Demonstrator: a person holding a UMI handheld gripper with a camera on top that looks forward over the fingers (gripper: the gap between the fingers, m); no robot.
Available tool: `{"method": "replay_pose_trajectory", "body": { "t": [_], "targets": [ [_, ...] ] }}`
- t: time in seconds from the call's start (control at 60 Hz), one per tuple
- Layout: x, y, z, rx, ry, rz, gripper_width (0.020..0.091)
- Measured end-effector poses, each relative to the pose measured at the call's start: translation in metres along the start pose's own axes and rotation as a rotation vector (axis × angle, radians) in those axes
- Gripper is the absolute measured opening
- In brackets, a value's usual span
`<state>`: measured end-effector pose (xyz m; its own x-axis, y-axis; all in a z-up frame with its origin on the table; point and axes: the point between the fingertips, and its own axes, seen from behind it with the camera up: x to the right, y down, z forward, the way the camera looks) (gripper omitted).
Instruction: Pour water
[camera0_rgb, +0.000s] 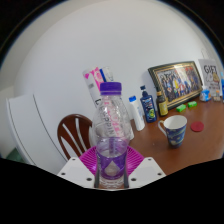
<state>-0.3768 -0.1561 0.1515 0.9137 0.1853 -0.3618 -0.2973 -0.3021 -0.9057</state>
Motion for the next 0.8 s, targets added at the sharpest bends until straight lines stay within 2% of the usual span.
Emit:
{"method": "replay_pose_trajectory", "body": {
  "t": [0.267,0.533,0.8],
  "targets": [
    [0.012,-0.093,0.023,0.056,-0.155,0.795,0.0327],
    [0.043,-0.121,0.054,0.065,-0.287,1.395,0.0326],
    [0.067,-0.125,0.064,0.058,-0.358,1.663,0.0326]
  ]
}}
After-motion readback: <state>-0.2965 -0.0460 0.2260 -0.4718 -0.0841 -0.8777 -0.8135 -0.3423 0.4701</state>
